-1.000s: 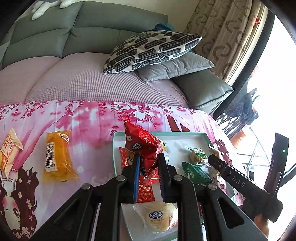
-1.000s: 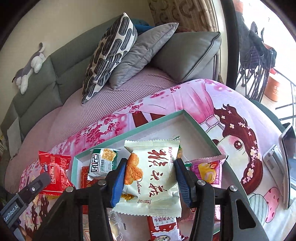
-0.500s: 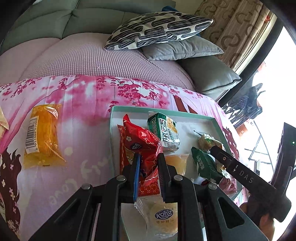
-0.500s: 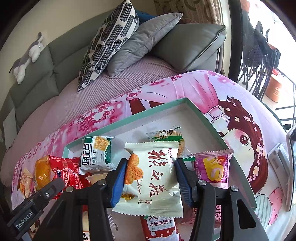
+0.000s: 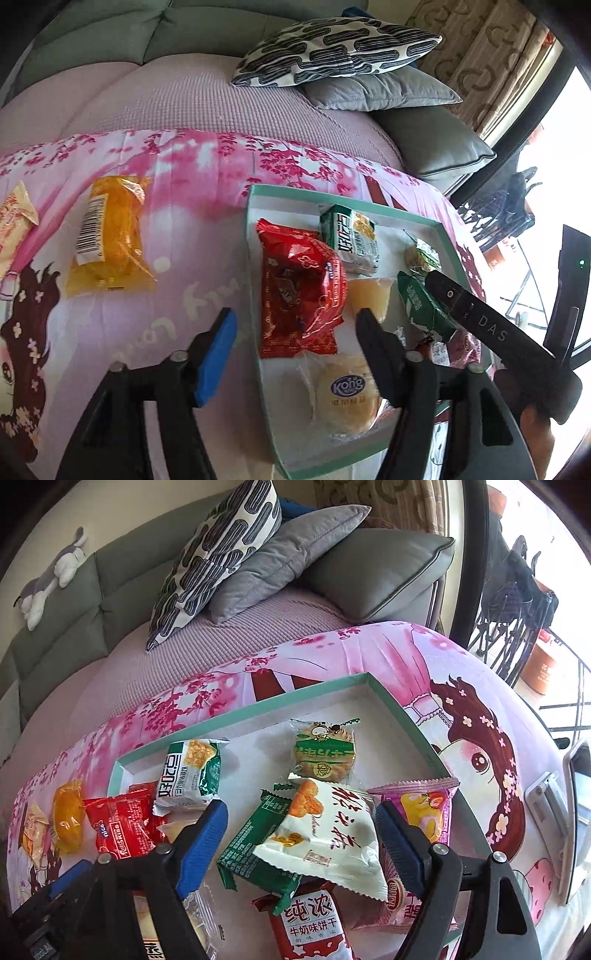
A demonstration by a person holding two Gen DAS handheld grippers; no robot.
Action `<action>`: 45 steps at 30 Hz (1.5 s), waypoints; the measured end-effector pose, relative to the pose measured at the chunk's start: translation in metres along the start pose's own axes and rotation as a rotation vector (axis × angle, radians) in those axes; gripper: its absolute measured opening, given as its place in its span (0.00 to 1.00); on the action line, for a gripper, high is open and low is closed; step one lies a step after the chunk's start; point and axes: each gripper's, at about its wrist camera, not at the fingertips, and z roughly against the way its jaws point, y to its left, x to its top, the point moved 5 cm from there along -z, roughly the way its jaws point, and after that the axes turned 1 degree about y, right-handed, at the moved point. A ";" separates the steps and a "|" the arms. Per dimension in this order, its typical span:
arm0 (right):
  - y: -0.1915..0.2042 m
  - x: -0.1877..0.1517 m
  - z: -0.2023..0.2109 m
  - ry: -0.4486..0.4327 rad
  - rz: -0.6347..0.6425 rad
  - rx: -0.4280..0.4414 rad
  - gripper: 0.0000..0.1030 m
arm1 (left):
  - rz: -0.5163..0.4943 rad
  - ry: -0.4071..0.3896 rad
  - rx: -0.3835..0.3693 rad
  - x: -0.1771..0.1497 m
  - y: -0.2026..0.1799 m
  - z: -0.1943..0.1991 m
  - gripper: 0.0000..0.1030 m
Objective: Organize snacks
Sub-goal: 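Open both tools to drop the red and white packs into the tray, then withdraw both tools toward the yellow roll pack and orange bread bag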
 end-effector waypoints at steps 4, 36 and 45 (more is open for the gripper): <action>0.003 0.000 0.003 -0.017 0.010 0.000 1.00 | -0.018 -0.036 0.061 0.002 0.007 0.011 0.82; 0.066 -0.011 0.032 -0.067 0.074 0.258 1.00 | 0.028 -0.193 0.385 0.008 0.068 0.050 0.97; 0.076 -0.013 0.035 -0.051 0.106 0.250 1.00 | 0.046 -0.160 0.416 0.006 0.084 0.053 0.97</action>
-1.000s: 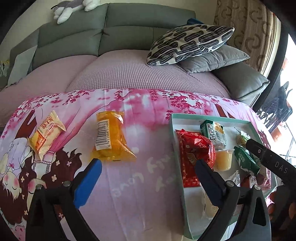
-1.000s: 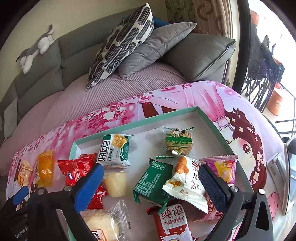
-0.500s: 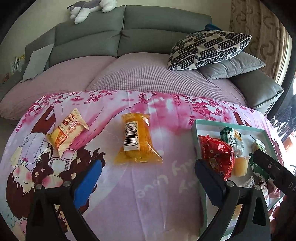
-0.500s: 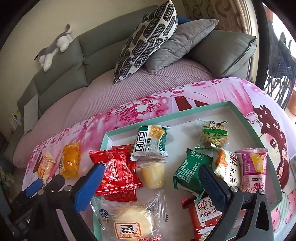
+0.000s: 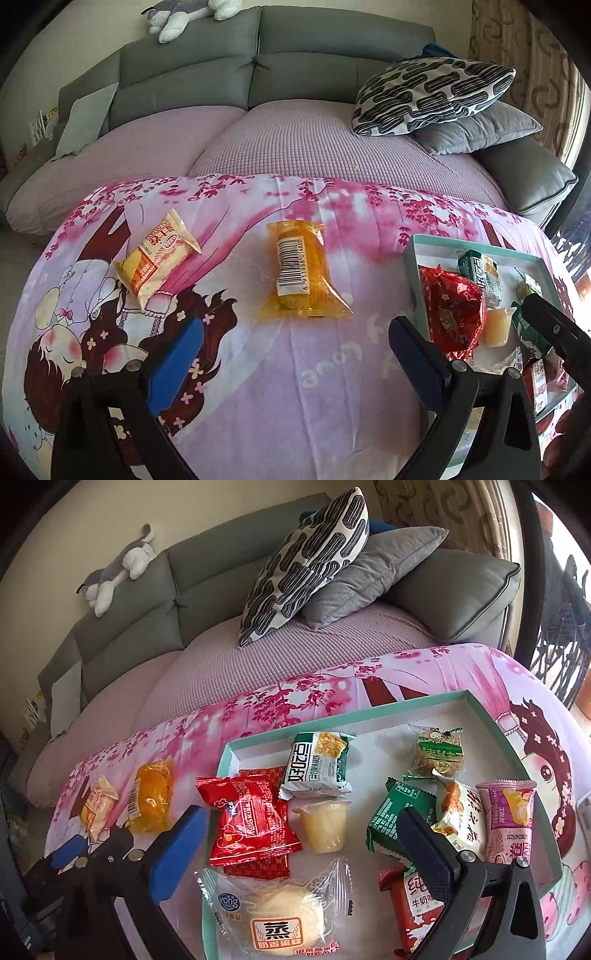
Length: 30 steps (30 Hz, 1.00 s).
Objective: Organize snacks
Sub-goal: 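Withdraw both tools toward the yellow roll pack and orange bread bag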
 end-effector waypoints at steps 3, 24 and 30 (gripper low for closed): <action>0.011 0.000 0.003 -0.006 0.031 0.001 1.00 | 0.014 0.007 0.042 0.000 0.016 0.000 0.97; 0.117 -0.031 -0.007 -0.015 0.288 0.089 1.00 | 0.244 0.029 0.198 -0.005 0.135 0.001 0.97; 0.141 -0.037 -0.006 -0.065 0.350 0.129 1.00 | 0.258 0.010 0.172 -0.004 0.145 0.003 0.97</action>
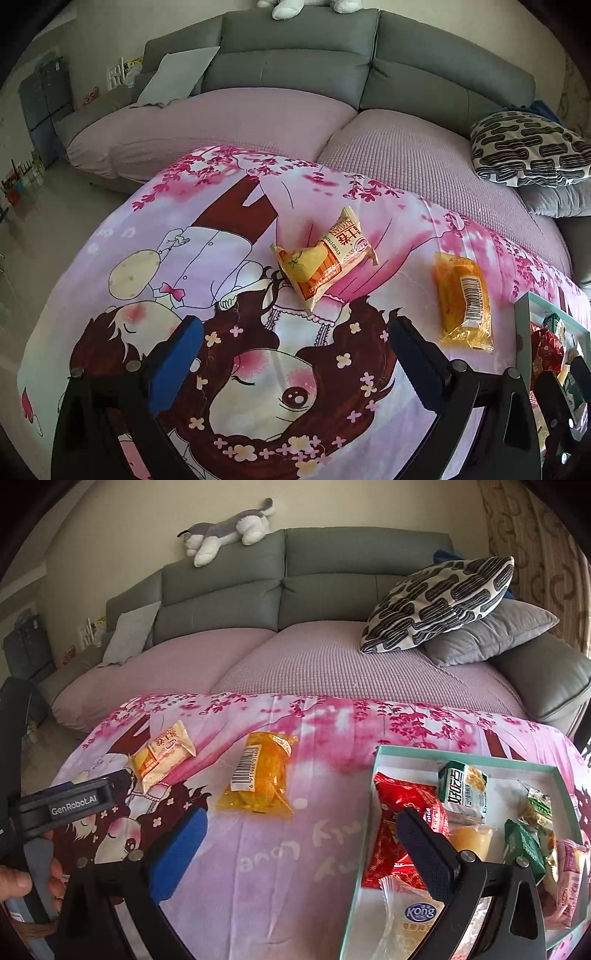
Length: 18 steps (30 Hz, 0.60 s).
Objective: Organize snacks
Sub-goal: 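Withdraw both tools toward the yellow roll pack and orange bread bag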
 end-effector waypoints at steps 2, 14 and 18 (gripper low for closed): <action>0.005 0.001 -0.001 -0.012 -0.002 0.008 1.00 | 0.009 -0.003 -0.010 0.001 0.003 -0.001 0.97; 0.022 0.005 -0.021 0.010 0.013 -0.010 1.00 | 0.072 -0.078 -0.072 0.020 0.020 -0.008 0.98; 0.029 0.009 -0.027 0.021 0.026 -0.011 1.00 | 0.107 -0.143 -0.124 0.035 0.023 -0.006 0.98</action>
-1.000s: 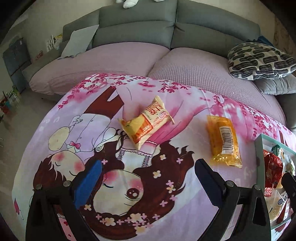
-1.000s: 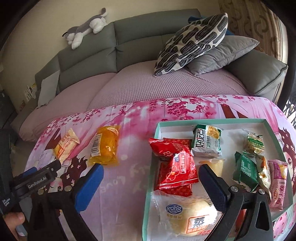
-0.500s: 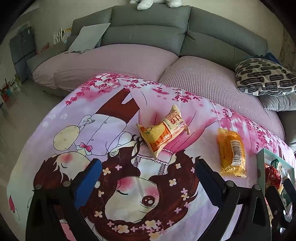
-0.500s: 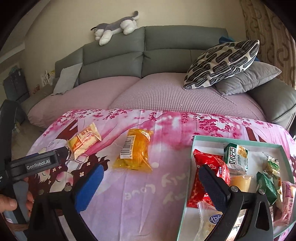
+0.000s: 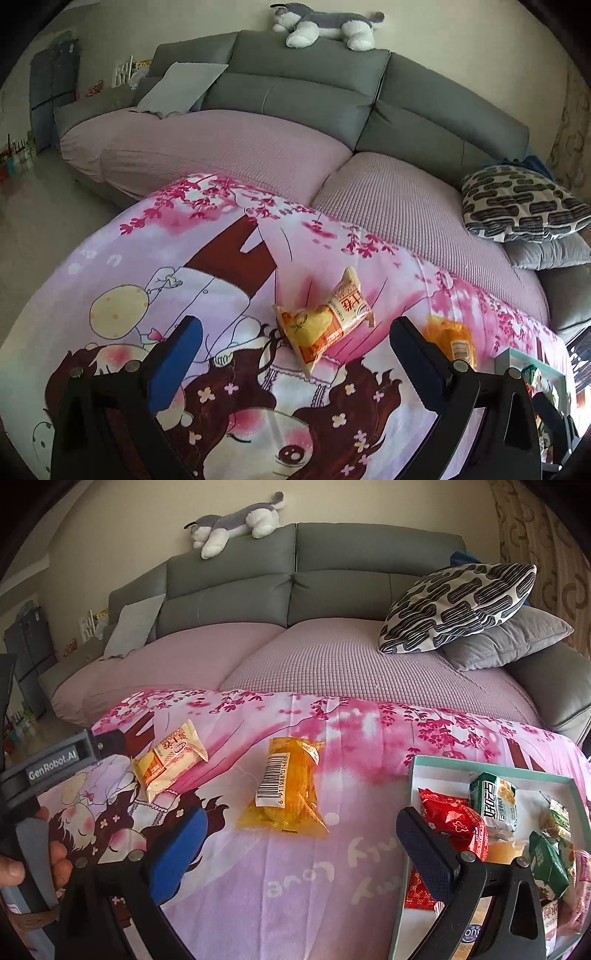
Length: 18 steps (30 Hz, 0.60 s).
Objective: Organize snacks
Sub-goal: 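Withdraw both tools toward the yellow roll pack and orange bread bag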
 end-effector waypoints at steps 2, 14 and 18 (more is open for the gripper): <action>0.003 0.001 -0.003 0.006 0.014 -0.012 1.00 | 0.009 -0.017 -0.011 0.004 0.001 -0.001 0.98; 0.010 0.013 -0.036 0.145 0.056 -0.033 1.00 | -0.169 0.137 0.026 0.012 -0.012 -0.034 0.98; 0.013 0.030 -0.044 0.208 0.108 -0.024 1.00 | -0.268 0.184 0.037 0.020 -0.022 -0.040 0.98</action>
